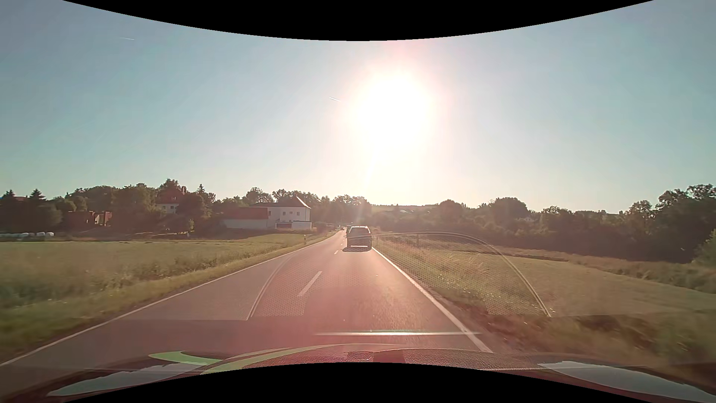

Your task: Follow the waypoints while adhering to traffic rules and regulations

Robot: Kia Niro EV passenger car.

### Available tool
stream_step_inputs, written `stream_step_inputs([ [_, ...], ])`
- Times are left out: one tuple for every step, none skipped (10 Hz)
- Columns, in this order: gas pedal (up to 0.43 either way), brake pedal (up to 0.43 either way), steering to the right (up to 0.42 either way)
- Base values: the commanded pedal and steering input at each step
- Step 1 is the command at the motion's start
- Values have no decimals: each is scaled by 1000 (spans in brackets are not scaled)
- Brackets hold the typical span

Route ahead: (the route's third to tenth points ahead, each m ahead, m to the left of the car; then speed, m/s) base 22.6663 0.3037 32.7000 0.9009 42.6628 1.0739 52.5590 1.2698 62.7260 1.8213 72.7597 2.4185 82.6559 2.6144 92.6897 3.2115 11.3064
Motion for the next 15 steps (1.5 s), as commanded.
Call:
stream_step_inputs([
  [0, 0, -7],
  [0, 0, -7],
  [0, 0, -6],
  [0, 0, -5],
  [0, 0, -5],
  [0, 0, -5],
  [0, 0, -5],
  [0, 0, -5],
  [0, 0, -5],
  [0, 6, -5],
  [0, 12, -5],
  [0, 0, -5],
  [0, 0, -4],
  [0, 0, 0],
  [0, 0, 1],
])
